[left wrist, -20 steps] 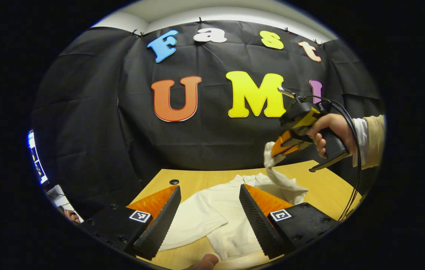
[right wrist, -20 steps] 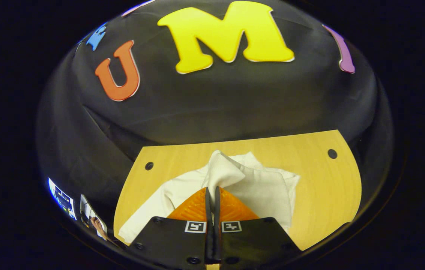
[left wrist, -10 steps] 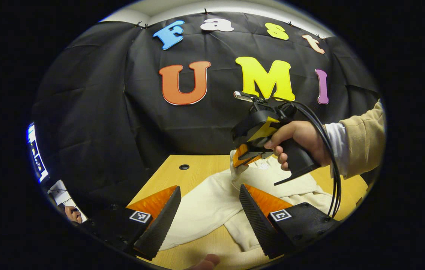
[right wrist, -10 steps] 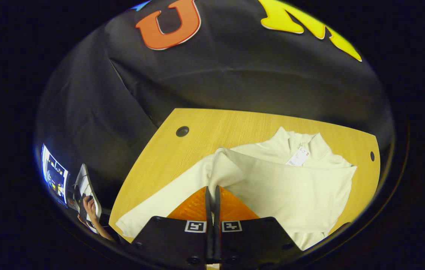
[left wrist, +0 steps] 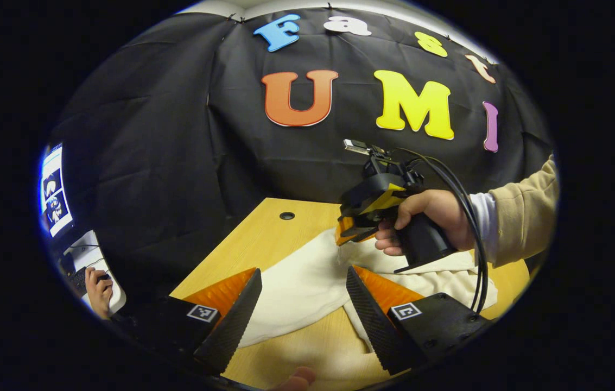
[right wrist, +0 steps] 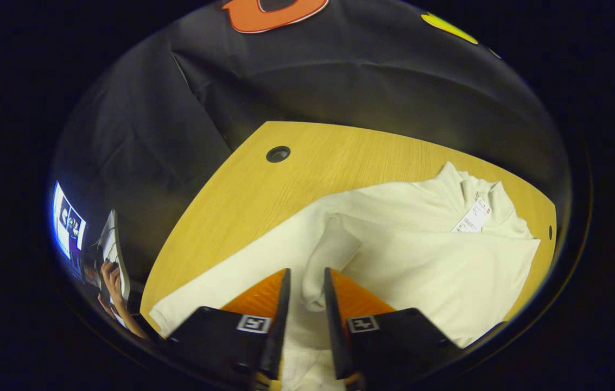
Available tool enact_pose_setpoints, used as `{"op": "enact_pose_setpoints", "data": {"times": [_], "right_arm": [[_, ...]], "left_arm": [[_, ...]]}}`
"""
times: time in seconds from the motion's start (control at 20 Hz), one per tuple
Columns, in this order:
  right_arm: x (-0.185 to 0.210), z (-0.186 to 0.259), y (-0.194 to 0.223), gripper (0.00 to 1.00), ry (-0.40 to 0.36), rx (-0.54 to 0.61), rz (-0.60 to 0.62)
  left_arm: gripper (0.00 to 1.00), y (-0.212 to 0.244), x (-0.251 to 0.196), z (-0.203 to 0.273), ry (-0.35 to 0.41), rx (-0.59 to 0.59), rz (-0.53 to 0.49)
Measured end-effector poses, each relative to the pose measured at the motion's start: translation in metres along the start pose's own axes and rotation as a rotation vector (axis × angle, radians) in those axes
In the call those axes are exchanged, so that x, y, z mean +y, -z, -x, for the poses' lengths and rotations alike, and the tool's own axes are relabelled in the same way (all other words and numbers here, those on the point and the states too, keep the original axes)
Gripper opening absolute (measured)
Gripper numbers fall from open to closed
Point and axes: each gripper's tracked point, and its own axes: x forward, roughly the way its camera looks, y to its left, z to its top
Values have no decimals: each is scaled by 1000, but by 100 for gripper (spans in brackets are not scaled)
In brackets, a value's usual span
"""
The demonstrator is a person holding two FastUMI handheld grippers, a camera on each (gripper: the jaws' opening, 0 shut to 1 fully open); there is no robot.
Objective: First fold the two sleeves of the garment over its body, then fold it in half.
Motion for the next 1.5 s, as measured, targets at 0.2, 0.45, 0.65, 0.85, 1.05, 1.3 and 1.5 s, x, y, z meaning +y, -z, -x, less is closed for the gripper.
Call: {"op": "enact_pose_setpoints", "data": {"times": [0.2,0.45,0.65,0.85,1.05,1.3,1.5], "right_arm": [[-3,34,-6,78,-11,-50,14],[-36,116,-32,92,35,-219,79],[-69,203,-46,95,90,-377,110],[-100,288,-35,95,118,-505,100],[-146,353,-12,95,182,-608,85],[-173,384,29,95,262,-605,93],[-173,389,46,95,279,-588,118]], "left_arm": [[99,1,19,2,-50,-19,-29],[99,13,42,3,-132,25,14],[99,43,70,6,-231,89,86],[99,95,128,10,-402,204,199],[100,146,165,10,-536,340,354],[100,177,175,1,-574,479,471],[100,196,179,-2,-599,595,553]]}}
